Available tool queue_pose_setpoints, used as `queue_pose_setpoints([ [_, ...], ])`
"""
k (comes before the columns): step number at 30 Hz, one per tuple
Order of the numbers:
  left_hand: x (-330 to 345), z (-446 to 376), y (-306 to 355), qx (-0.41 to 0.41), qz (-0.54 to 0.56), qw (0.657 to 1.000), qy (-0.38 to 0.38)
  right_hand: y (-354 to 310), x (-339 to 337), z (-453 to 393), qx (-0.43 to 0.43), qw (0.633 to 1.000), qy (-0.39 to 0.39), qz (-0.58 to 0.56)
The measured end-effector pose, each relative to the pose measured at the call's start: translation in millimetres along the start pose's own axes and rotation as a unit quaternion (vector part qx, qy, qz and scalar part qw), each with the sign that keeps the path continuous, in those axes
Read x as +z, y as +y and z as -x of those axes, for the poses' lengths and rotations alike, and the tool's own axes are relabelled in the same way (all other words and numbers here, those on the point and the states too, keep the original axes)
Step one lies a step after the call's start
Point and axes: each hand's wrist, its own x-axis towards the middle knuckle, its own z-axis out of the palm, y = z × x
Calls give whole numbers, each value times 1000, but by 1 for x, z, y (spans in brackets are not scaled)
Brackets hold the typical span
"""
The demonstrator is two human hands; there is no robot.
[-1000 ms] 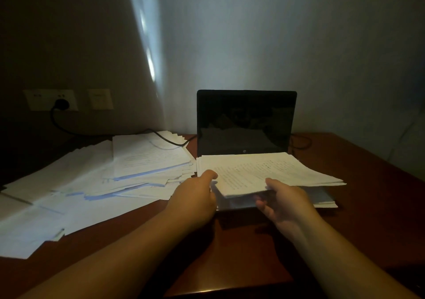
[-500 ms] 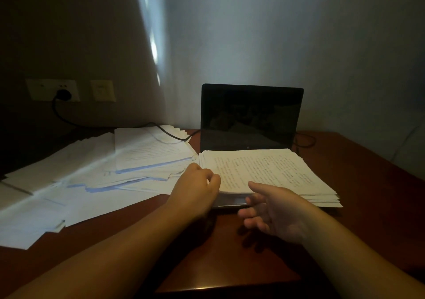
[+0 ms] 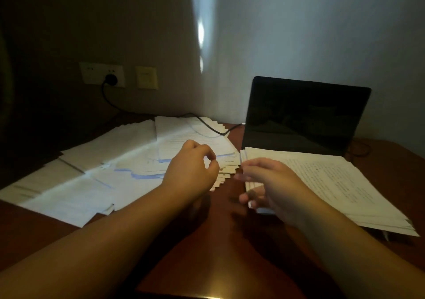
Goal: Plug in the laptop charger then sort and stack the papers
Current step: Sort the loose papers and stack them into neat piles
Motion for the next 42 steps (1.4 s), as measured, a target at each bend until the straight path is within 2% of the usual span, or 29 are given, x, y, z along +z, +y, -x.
queue_pose_setpoints([
  [2,-9,-3,-12,-14,5,1000,12,-8,15,-14,-26,1000,13,8],
  [11,-26,-31,-61,-52,12,995,80,-38,63,-79,-67,995,-24,72],
  [15,-30,-51,-81,-43,9,991,125,-42,73,-105,-106,987,-13,123],
  [18,-37,-65,-96,-54,24,983,172,-43,76,-130,-201,943,50,262],
  [21,-34,-72,-105,-80,29,976,200,-38,80,-149,-297,887,52,349],
  [25,-14,-66,-109,-74,-59,985,141,-14,88,-162,-346,826,42,443],
  [27,-6,-61,-110,-47,-105,988,107,2,91,-169,-362,800,-6,479],
  [29,-2,-60,-112,-25,-136,987,82,7,92,-173,-351,796,-58,489],
  [32,-4,-63,-111,-27,-145,987,56,7,93,-176,-355,801,-90,474],
  [39,-6,-65,-112,-26,-142,989,25,9,90,-180,-341,817,-98,456],
  [42,-8,-66,-112,-5,-168,986,21,8,86,-178,-347,808,-86,469],
])
